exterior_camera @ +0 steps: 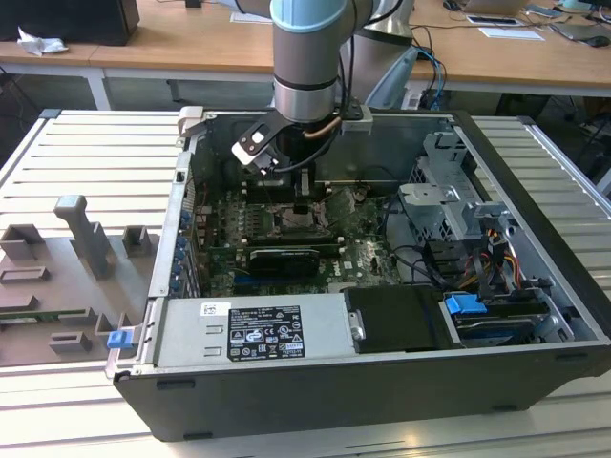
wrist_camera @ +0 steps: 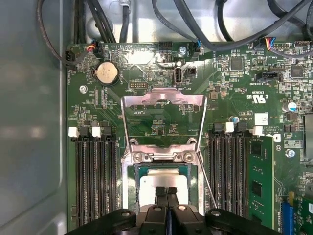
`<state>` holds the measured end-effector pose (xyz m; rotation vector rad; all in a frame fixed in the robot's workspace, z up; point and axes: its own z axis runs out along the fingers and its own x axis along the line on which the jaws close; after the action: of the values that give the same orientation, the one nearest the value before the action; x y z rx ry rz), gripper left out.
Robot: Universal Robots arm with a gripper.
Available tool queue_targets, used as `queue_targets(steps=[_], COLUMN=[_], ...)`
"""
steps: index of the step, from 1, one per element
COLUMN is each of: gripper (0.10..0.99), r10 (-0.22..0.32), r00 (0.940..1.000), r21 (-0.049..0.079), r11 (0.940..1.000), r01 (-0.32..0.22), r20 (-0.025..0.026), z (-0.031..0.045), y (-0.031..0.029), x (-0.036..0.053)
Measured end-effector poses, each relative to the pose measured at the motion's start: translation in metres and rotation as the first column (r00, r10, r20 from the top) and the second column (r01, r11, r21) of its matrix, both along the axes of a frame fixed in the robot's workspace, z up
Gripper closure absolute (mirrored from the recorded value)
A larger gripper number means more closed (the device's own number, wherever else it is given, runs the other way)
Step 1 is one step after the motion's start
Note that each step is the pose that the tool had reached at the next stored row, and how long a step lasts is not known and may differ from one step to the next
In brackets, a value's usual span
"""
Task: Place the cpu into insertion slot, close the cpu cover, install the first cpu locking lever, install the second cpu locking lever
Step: 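Place the cpu into insertion slot, then close the cpu cover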
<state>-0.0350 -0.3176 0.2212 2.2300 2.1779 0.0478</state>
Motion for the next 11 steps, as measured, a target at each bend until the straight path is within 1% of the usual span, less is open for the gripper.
queue_targets(steps=[11], gripper=[0.98], r10=[0.0], r00=[1.0], r21=[0.0], r11=[1.0], r01=[0.0], r20=[-0.0003], z=[0.0046], y=[0.0], x=[0.0])
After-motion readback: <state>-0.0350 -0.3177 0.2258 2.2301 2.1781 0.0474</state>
